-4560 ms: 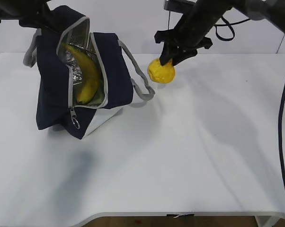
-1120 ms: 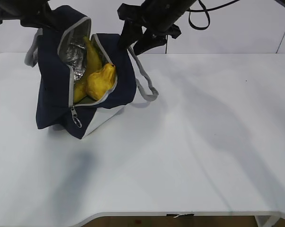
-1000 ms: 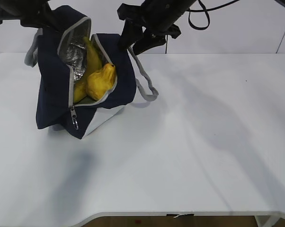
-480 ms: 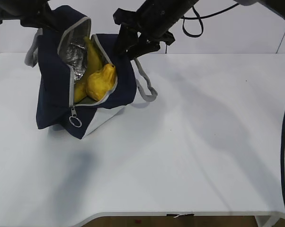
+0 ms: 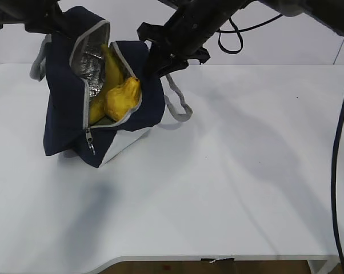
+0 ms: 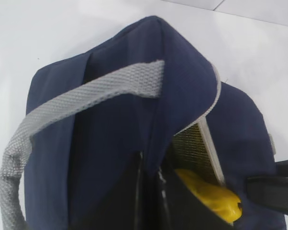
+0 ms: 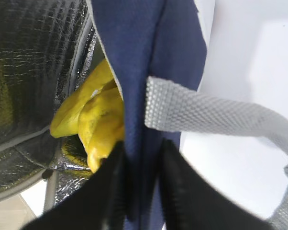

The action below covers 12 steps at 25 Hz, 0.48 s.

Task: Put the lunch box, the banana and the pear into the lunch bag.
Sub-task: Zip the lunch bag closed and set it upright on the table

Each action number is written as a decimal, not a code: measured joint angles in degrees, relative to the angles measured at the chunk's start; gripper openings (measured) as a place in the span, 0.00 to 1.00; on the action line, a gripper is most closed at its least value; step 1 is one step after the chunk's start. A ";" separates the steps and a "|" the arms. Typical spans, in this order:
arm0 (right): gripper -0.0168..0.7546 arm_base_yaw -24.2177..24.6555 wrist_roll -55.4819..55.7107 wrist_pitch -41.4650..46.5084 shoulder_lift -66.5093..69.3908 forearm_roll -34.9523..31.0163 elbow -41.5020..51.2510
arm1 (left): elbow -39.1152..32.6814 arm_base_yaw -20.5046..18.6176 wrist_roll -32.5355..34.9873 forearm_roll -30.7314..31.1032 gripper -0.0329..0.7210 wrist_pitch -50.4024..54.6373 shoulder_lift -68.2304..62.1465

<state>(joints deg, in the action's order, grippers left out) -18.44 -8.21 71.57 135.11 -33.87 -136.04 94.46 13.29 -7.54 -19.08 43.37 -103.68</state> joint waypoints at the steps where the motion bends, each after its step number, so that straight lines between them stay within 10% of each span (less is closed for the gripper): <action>1: 0.19 0.00 -0.26 0.00 0.00 0.00 0.00 | 0.00 0.00 0.00 0.00 0.04 0.00 0.00; 3: 0.06 0.00 -0.88 -0.10 0.00 0.00 0.00 | 0.00 0.00 0.00 0.00 0.04 0.10 0.00; 12: 0.03 -0.09 -0.60 0.81 -5.30 2.08 0.13 | 0.00 1.17 5.22 -8.62 0.04 4.11 0.00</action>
<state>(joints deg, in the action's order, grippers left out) -18.53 -8.81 72.38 129.82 -31.79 -135.91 94.46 14.46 -2.31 -27.70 47.48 -103.68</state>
